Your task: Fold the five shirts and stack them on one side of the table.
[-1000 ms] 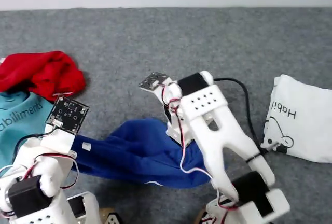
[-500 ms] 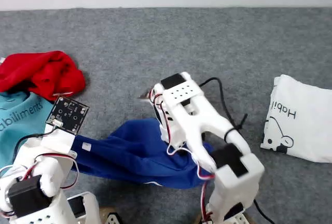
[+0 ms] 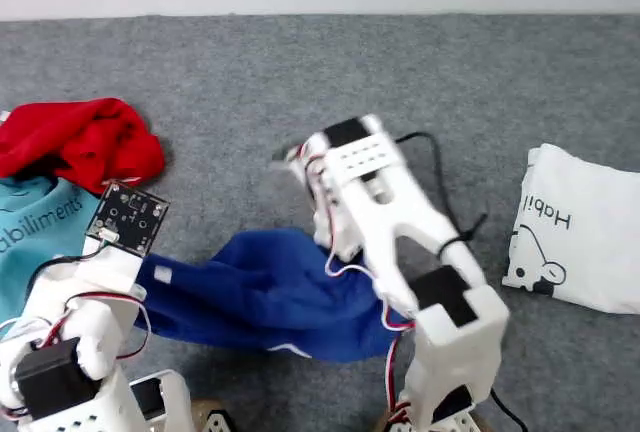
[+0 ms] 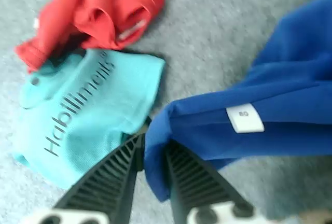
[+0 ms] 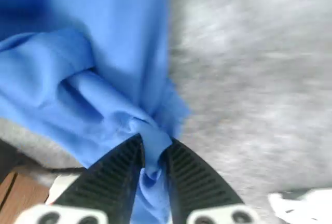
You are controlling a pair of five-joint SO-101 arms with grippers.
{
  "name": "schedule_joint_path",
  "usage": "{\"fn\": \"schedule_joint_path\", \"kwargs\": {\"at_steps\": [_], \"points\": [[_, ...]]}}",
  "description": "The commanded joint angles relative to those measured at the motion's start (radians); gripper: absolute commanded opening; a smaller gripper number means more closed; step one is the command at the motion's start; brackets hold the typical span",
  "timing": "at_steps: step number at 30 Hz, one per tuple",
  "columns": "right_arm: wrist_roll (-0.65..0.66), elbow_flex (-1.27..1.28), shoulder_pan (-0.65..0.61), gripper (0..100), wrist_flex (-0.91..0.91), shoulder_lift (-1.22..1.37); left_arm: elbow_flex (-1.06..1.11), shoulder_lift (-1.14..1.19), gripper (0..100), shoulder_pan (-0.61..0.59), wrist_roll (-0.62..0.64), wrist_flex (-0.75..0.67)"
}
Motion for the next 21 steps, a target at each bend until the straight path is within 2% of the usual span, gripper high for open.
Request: {"fn": "schedule_joint_path", "kwargs": {"at_steps": [1, 11, 21], "points": [[0.041, -0.135, 0.074, 1.0, 0.039, -0.120, -0.067, 0.005, 1, 0.000, 0.077, -0.133], [0.038, -0.620, 0.202, 1.0, 0.030, -0.177, -0.071, 0.008, 1, 0.002, 0.107, -0.551], [0.037, -0.973, 0.249, 1.0, 0.028, -0.183, -0.097, 0.006, 1, 0.008, 0.107, -0.681]]}}
